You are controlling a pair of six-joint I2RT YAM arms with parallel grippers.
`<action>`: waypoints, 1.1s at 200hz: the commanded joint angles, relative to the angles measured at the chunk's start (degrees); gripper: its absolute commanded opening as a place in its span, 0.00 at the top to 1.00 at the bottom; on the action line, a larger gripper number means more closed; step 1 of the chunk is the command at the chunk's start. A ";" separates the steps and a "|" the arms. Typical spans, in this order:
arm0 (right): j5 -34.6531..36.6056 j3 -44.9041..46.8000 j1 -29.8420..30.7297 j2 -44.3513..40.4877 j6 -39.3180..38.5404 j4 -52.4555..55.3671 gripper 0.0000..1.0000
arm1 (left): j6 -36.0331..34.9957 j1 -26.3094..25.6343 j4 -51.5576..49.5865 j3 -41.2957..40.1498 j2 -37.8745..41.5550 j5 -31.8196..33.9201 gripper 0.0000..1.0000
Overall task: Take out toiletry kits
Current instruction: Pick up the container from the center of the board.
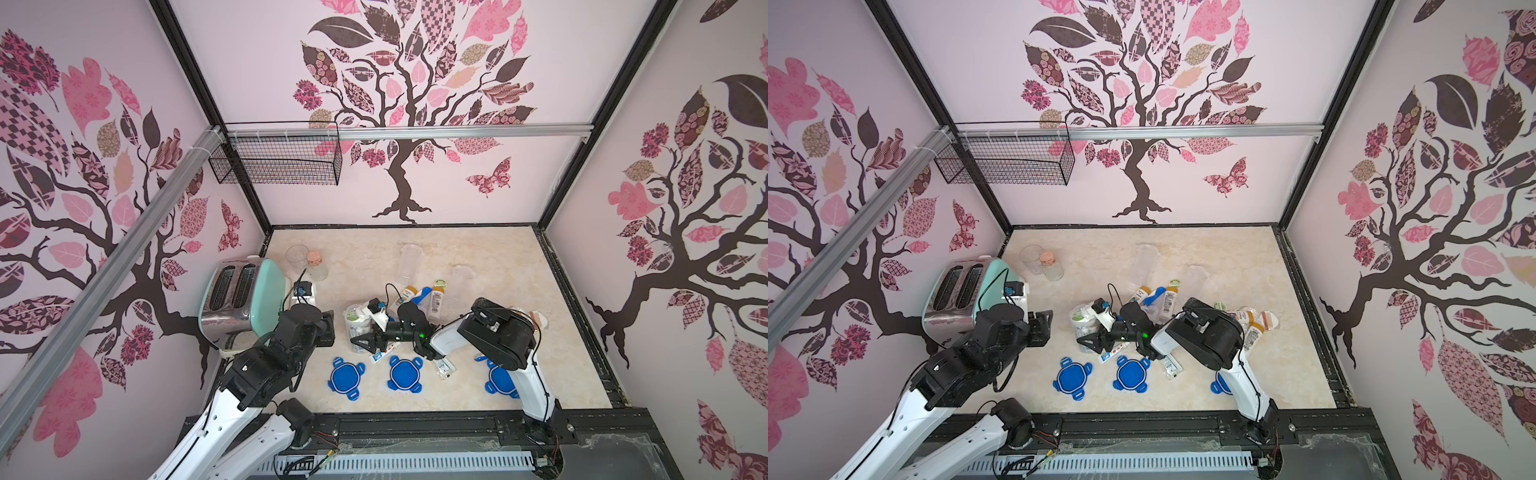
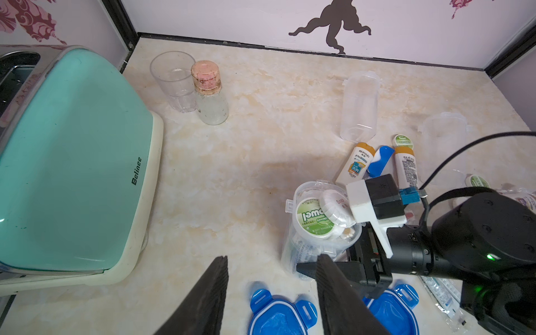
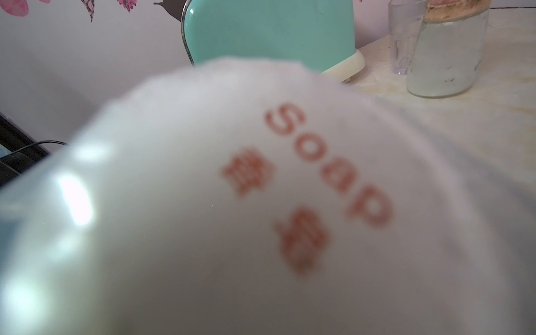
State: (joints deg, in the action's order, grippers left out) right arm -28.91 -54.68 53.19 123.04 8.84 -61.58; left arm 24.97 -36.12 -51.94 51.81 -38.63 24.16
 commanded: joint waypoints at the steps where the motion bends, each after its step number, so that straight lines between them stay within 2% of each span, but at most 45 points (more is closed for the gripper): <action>1: 0.23 -0.59 0.34 -2.47 0.07 -2.99 0.54 | -0.76 0.35 1.26 -0.50 -0.11 -1.28 0.47; 58: 0.08 -0.34 0.40 -4.86 -0.35 -2.42 0.54 | -0.80 0.43 1.32 -0.48 -0.44 -1.51 0.47; 77: 0.49 -0.35 0.30 -6.78 1.02 -1.50 0.55 | -0.89 0.52 1.25 -0.42 -0.73 -1.53 0.47; 93: 1.10 0.08 0.29 -8.97 2.79 -0.29 0.57 | -0.90 0.70 0.89 -0.31 -0.60 -1.03 0.51; 148: 1.75 4.96 0.29 -17.79 9.69 2.08 0.59 | -0.63 0.78 1.47 -0.87 0.31 -2.18 0.52; 177: 0.81 5.90 0.34 -22.66 11.12 10.58 0.59 | 2.28 0.79 2.05 -1.86 1.46 -6.21 0.54; 220: -1.75 9.55 0.34 -27.39 16.57 16.40 0.59 | 7.85 0.70 2.56 -4.78 3.73 -12.80 0.55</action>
State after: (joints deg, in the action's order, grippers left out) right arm -28.12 -45.67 53.19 98.85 21.12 -47.24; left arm 29.04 -35.59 -50.54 47.83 -35.90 16.21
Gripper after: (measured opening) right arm 0.716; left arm 0.451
